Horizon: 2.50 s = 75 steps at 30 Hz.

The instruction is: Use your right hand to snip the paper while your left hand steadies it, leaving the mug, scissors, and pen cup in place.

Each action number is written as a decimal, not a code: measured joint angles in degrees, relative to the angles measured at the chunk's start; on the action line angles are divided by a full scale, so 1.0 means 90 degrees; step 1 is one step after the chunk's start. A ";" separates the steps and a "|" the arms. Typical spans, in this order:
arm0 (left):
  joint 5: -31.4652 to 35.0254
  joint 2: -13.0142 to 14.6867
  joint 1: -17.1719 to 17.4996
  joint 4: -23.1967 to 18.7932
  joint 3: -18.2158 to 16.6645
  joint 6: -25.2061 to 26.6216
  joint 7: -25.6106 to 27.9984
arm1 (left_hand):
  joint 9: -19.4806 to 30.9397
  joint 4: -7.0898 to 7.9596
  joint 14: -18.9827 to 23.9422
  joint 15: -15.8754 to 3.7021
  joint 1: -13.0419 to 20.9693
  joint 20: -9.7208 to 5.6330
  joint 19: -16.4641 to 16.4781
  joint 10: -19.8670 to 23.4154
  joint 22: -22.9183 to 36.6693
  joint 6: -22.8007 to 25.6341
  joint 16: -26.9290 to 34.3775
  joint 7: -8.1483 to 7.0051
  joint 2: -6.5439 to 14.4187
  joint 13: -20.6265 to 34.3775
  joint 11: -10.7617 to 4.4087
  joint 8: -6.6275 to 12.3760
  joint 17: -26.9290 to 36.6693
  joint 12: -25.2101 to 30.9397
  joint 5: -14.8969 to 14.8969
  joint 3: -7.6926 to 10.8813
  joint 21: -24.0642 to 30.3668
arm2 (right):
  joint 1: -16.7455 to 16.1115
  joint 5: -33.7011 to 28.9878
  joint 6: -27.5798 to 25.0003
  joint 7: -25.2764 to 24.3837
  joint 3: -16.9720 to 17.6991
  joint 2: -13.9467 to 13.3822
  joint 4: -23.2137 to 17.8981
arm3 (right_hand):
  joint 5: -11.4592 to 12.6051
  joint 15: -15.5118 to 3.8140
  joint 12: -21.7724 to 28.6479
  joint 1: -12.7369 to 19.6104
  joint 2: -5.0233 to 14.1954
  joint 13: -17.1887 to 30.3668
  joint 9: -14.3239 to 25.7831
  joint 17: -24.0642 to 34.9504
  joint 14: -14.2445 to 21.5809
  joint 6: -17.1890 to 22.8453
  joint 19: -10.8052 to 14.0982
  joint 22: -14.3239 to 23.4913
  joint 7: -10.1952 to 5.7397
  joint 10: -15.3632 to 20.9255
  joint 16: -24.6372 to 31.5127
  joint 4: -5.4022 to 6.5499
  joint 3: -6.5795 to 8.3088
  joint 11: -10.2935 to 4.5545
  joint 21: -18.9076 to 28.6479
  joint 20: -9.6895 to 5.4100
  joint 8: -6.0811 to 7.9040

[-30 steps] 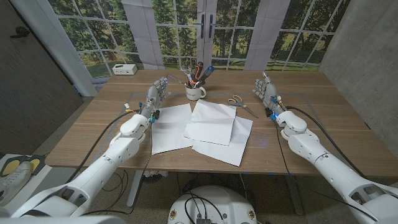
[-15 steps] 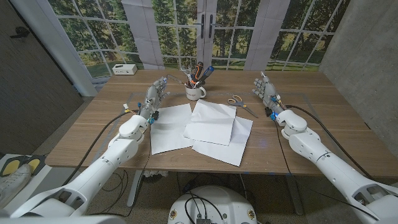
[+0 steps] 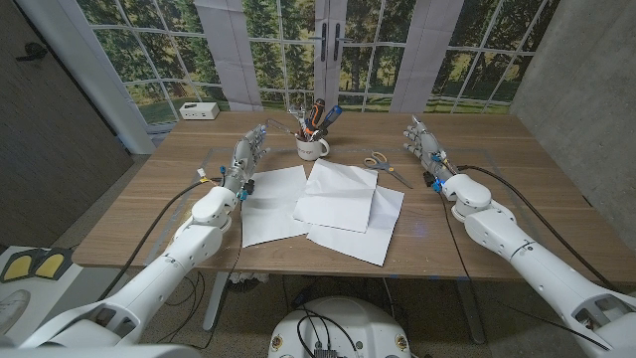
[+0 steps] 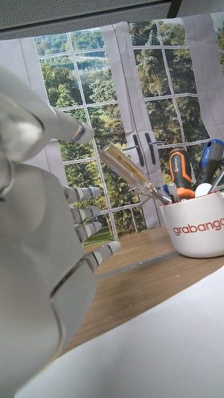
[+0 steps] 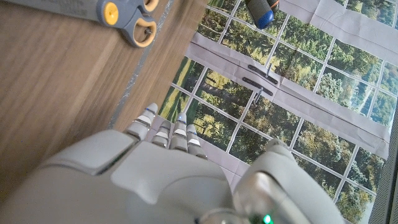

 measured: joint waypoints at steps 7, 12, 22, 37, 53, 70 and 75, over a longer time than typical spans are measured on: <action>0.0095 -0.0051 0.0043 -0.0132 0.0029 0.0037 0.0238 | 0.0000 0.0021 0.0162 0.0004 0.0000 -0.0021 0.0115 0.0209 0.0000 0.0280 0.0000 0.0039 0.0000 -0.0029 -0.0021 0.0000 0.0000 0.0000 0.0000 -0.0031 -0.0049 | -0.0076 -0.0108 -0.0103 -0.0092 0.0035 -0.0159 -0.0229 | 0.0000 -0.0071 0.0041 0.0114 0.0046 0.0016 0.0000 -0.0031 0.0056 0.0104 0.0049 0.0000 0.0012 0.0109 0.0044 -0.0084 0.0033 -0.0041 0.0049 -0.0049 0.0001; 0.0161 -0.0098 0.0103 -0.0231 0.0040 0.0030 0.0378 | -0.0001 0.0005 0.0229 -0.0024 0.0000 -0.0021 0.0185 0.0262 0.0000 0.0310 0.0000 0.0014 0.0000 -0.0029 -0.0033 -0.0012 0.0000 0.0000 0.0000 -0.0048 -0.0082 | -0.0069 -0.0211 -0.0143 -0.0078 0.0037 -0.0265 -0.0260 | 0.0000 0.0096 0.0040 0.0256 0.0138 0.0043 0.0000 -0.0032 0.0057 0.0103 0.0095 0.0000 0.0011 0.0153 0.0044 -0.0147 0.0096 -0.0017 0.0049 -0.0003 0.0001; 0.0163 -0.0152 0.0191 -0.0415 0.0018 -0.0040 0.0509 | 0.0031 0.0006 0.0310 -0.0054 0.0000 -0.0022 0.0295 0.0439 -0.0001 0.0465 -0.0004 0.0012 0.0000 -0.0059 -0.0076 -0.0024 -0.0001 0.0000 0.0000 -0.0047 -0.0147 | 0.0156 -0.0500 -0.0360 -0.0128 -0.0042 -0.0387 -0.0308 | -0.0032 0.0479 0.0040 0.0683 0.0314 0.0074 -0.0001 -0.0012 0.0284 0.0275 0.0233 0.0031 0.0183 0.0287 0.0106 -0.0409 0.0305 0.0167 0.0049 0.0136 0.0070; -0.0001 0.0012 0.0532 -0.0948 -0.0103 0.0147 0.0626 | 0.0031 -0.0011 0.0469 -0.0104 0.0000 -0.0091 0.0432 0.0614 -0.0001 0.0638 -0.0005 0.0024 0.0000 -0.0058 -0.0091 -0.0049 -0.0002 0.0000 0.0000 -0.0063 -0.0197 | 0.0169 -0.0867 -0.0870 -0.0477 -0.0170 -0.0490 -0.0806 | -0.0080 0.0376 -0.0010 0.0944 0.0390 0.0069 -0.0001 -0.0012 0.0388 0.0329 0.0276 0.0031 0.0167 0.0323 0.0130 -0.0587 0.0379 0.0131 0.0049 0.0179 0.0070; -0.0235 -0.0109 0.0627 -0.0976 -0.0128 0.0243 0.0631 | 0.0030 -0.0037 0.0316 -0.0090 0.0034 -0.0163 0.0432 0.0723 -0.0001 0.0820 -0.0154 0.0021 0.0034 -0.0057 -0.0132 -0.0098 -0.0002 0.0000 0.0000 -0.0090 -0.0376 | -0.0095 -0.0965 -0.1769 -0.0784 -0.0124 -0.0885 -0.1771 | -0.0264 -0.0104 -0.0010 0.1825 0.0648 0.0163 0.0032 0.0017 0.1026 0.1233 0.0744 0.0030 -0.0433 0.0561 0.0272 -0.1060 0.0760 -0.0108 0.0169 -0.0038 0.0267; -0.0233 -0.0120 0.0630 -0.0894 -0.0076 0.0271 0.0568 | 0.0029 -0.0029 0.0543 -0.0106 0.0034 -0.0206 0.0569 0.1023 -0.0002 0.1059 -0.0154 0.0009 0.0034 -0.0057 -0.0113 -0.0147 -0.0003 0.0000 0.0000 -0.0135 -0.0470 | -0.0246 -0.1351 -0.2342 -0.1155 -0.0186 -0.1099 -0.2346 | -0.0288 -0.0137 0.0041 0.2150 0.0642 0.0192 0.0031 0.0122 0.1659 0.1645 0.1278 0.0061 -0.0312 0.0853 0.0488 -0.1165 0.0814 -0.0096 0.0271 -0.0050 0.0290; -0.0227 -0.0109 0.0614 -0.0874 -0.0059 0.0288 0.0542 | 0.0029 -0.0036 0.0569 -0.0113 0.0034 -0.0228 0.0591 0.1091 -0.0002 0.1126 -0.0154 0.0010 0.0034 -0.0057 -0.0114 -0.0148 -0.0003 0.0000 0.0000 -0.0143 -0.0494 | -0.0273 -0.1489 -0.2452 -0.1259 -0.0226 -0.1104 -0.2433 | -0.0288 -0.0136 0.0065 0.2150 0.0642 0.0221 0.0031 0.0195 0.1855 0.1460 0.1532 0.0061 -0.0282 0.0936 0.0621 -0.1145 0.0794 -0.0096 0.0314 -0.0095 0.0192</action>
